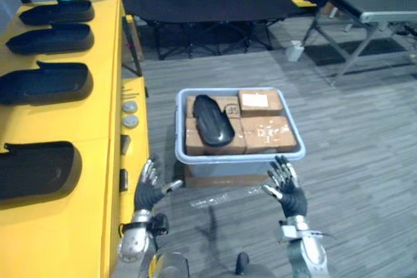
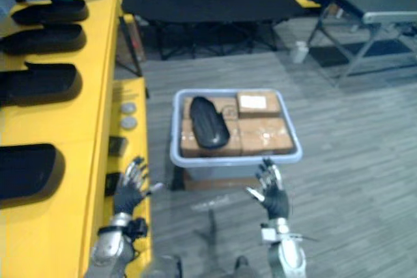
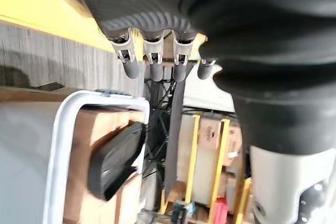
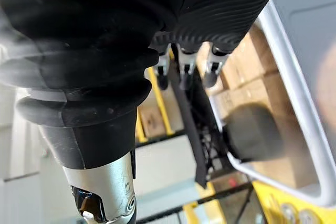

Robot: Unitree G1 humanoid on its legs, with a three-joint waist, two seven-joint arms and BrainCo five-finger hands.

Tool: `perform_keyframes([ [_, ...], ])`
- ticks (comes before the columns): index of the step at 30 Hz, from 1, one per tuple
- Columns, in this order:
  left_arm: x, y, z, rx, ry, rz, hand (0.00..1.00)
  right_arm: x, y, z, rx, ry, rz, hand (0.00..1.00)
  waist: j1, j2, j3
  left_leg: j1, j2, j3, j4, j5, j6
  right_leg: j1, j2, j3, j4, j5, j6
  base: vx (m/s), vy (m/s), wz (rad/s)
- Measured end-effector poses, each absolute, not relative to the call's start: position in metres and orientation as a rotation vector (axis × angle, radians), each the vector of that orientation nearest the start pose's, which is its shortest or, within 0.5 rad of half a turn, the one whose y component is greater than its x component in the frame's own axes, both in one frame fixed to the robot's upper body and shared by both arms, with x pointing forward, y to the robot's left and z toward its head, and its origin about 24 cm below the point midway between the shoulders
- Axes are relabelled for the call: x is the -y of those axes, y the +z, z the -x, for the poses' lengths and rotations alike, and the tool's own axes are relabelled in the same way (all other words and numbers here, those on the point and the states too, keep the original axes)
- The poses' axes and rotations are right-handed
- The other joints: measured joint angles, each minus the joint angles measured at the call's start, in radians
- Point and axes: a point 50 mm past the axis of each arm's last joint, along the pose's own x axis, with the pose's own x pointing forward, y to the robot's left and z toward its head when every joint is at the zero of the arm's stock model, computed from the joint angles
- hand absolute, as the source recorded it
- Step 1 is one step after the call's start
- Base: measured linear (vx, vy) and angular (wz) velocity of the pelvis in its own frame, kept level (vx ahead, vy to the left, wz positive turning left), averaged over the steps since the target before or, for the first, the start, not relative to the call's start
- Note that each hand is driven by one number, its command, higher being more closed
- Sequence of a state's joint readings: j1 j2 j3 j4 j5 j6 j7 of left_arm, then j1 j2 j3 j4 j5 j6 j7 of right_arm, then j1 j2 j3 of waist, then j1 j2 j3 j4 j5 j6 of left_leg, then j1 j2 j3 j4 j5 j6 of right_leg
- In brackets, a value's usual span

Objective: Walk over and take plastic housings, then place them on the shelf

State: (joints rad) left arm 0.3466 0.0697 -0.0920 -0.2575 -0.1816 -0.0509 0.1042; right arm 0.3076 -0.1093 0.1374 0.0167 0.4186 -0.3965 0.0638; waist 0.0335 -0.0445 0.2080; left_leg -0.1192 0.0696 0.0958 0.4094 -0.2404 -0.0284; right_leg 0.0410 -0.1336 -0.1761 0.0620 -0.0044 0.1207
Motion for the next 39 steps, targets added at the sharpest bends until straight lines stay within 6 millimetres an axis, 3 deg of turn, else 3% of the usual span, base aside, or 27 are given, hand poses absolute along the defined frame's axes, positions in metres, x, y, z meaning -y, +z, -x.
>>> perform_keyframes([
  [9, -0.152, 0.029, -0.179, -0.054, 0.016, 0.146, 0.0, 0.168, 0.004, -0.178, 0.045, -0.025, -0.346, 0.0, -0.008, 0.008, -0.004, 0.031, -0.002, 0.018, -0.024, 0.008, 0.0, -0.003, -0.006, 0.017, 0.028, -0.019, -0.008, -0.01, 0.005, -0.04],
  [14, -0.143, 0.014, -0.174, -0.12, -0.045, 0.138, 0.0, 0.169, 0.0, -0.172, 0.023, -0.037, -0.347, 0.0, -0.019, 0.008, -0.005, 0.032, -0.001, 0.022, -0.012, 0.006, 0.0, -0.033, -0.012, 0.029, 0.095, -0.046, -0.013, -0.04, 0.014, -0.04],
  [16, -0.146, 0.012, -0.172, -0.132, -0.05, 0.117, 0.0, 0.167, 0.0, -0.173, 0.022, -0.028, -0.347, 0.0, -0.019, 0.01, -0.002, 0.012, 0.023, 0.023, 0.032, -0.012, 0.003, -0.053, -0.012, 0.038, 0.116, -0.044, -0.011, -0.11, 0.089, -0.21],
  [17, -0.148, 0.013, -0.173, -0.129, -0.045, 0.11, 0.0, 0.166, -0.003, -0.177, 0.018, -0.016, -0.345, 0.0, -0.014, 0.031, 0.018, 0.007, 0.065, 0.024, 0.066, -0.045, 0.008, -0.077, 0.011, 0.042, 0.184, -0.054, -0.026, -0.13, 0.113, -0.3],
  [19, -0.157, 0.009, -0.171, -0.146, -0.018, 0.089, 0.0, 0.166, -0.005, -0.181, 0.013, 0.003, -0.341, 0.0, 0.002, 0.059, 0.032, 0.009, 0.12, 0.025, 0.11, -0.074, -0.011, -0.135, -0.004, 0.041, 0.292, -0.108, -0.111, -0.13, 0.104, -0.24],
  [20, -0.164, 0.007, -0.171, -0.156, 0.004, 0.072, 0.0, 0.164, -0.004, -0.181, 0.027, 0.022, -0.341, 0.0, 0.01, 0.064, 0.033, 0.0, 0.154, 0.015, 0.13, -0.086, -0.031, -0.178, -0.036, 0.049, 0.338, -0.108, -0.108, -0.13, 0.036, 0.02],
  [23, -0.174, 0.005, -0.171, -0.172, 0.023, 0.041, 0.0, 0.163, 0.005, -0.182, 0.091, 0.063, -0.333, 0.0, 0.004, 0.055, 0.037, -0.036, 0.185, -0.069, 0.142, -0.085, -0.08, -0.216, -0.087, 0.104, 0.368, -0.093, -0.082, -0.05, -0.234, 0.47],
  [25, -0.175, 0.002, -0.171, -0.187, 0.044, 0.099, 0.0, 0.163, 0.01, -0.181, 0.117, 0.064, -0.328, 0.0, -0.001, 0.046, 0.032, -0.055, 0.187, -0.137, 0.117, -0.065, -0.123, -0.198, -0.095, 0.122, 0.387, -0.1, -0.017, -0.01, -0.36, 0.85],
  [27, -0.174, -0.002, -0.169, -0.218, 0.076, 0.196, 0.0, 0.163, 0.012, -0.183, 0.12, 0.055, -0.289, 0.0, -0.004, 0.003, 0.015, -0.06, 0.159, -0.204, 0.029, 0.007, -0.163, -0.148, -0.1, 0.054, 0.373, -0.14, 0.04, 0.0, -0.571, 1.0],
  [28, -0.174, -0.005, -0.168, -0.236, 0.093, 0.213, 0.0, 0.165, 0.011, -0.183, 0.11, 0.05, -0.281, 0.0, -0.006, -0.005, 0.011, -0.063, 0.157, -0.209, 0.014, 0.026, -0.176, -0.135, -0.11, 0.018, 0.358, -0.198, 0.084, 0.02, -0.677, 0.82],
  [29, -0.166, -0.014, -0.168, -0.275, 0.126, 0.282, 0.0, 0.174, 0.012, -0.19, 0.1, 0.051, -0.243, 0.0, -0.008, 0.048, 0.02, -0.079, 0.192, -0.24, -0.003, 0.058, -0.157, -0.142, -0.076, -0.019, 0.382, -0.202, 0.058, 0.02, -0.494, 0.6],
  [30, -0.154, -0.02, -0.164, -0.312, 0.136, 0.366, 0.0, 0.184, 0.013, -0.191, 0.093, 0.033, -0.21, 0.0, -0.017, 0.075, 0.025, -0.089, 0.2, -0.238, -0.064, 0.144, -0.104, -0.151, -0.066, -0.054, 0.379, -0.216, 0.029, 0.01, -0.539, 0.75],
  [31, -0.143, -0.023, -0.161, -0.329, 0.119, 0.413, 0.0, 0.195, 0.015, -0.19, 0.096, 0.01, -0.184, 0.0, -0.027, 0.1, 0.025, -0.08, 0.2, -0.212, -0.131, 0.224, -0.093, -0.145, -0.061, -0.079, 0.366, -0.216, 0.008, 0.0, -0.419, 0.56],
  [34, -0.133, -0.027, -0.15, -0.347, 0.069, 0.457, 0.0, 0.212, 0.017, -0.186, 0.093, -0.039, -0.148, 0.0, -0.022, 0.122, 0.028, 0.004, 0.148, -0.161, -0.199, 0.241, -0.124, -0.108, -0.053, -0.076, 0.301, -0.198, -0.027, 0.03, -0.29, -0.02],
  [36, -0.134, -0.023, -0.15, -0.305, 0.049, 0.461, 0.0, 0.223, 0.014, -0.175, 0.082, -0.092, -0.144, 0.0, -0.028, 0.126, 0.025, 0.012, 0.107, -0.1, -0.187, 0.218, -0.088, -0.089, -0.04, -0.096, 0.24, -0.173, -0.048, 0.02, -0.18, 0.08],
  [39, -0.134, -0.021, -0.152, -0.287, -0.011, 0.454, 0.0, 0.222, 0.008, -0.166, 0.057, -0.123, -0.161, 0.0, -0.031, 0.129, 0.026, 0.018, 0.108, -0.084, -0.208, 0.194, -0.082, -0.073, -0.016, -0.118, 0.2, -0.155, -0.05, 0.01, -0.051, 0.16],
])
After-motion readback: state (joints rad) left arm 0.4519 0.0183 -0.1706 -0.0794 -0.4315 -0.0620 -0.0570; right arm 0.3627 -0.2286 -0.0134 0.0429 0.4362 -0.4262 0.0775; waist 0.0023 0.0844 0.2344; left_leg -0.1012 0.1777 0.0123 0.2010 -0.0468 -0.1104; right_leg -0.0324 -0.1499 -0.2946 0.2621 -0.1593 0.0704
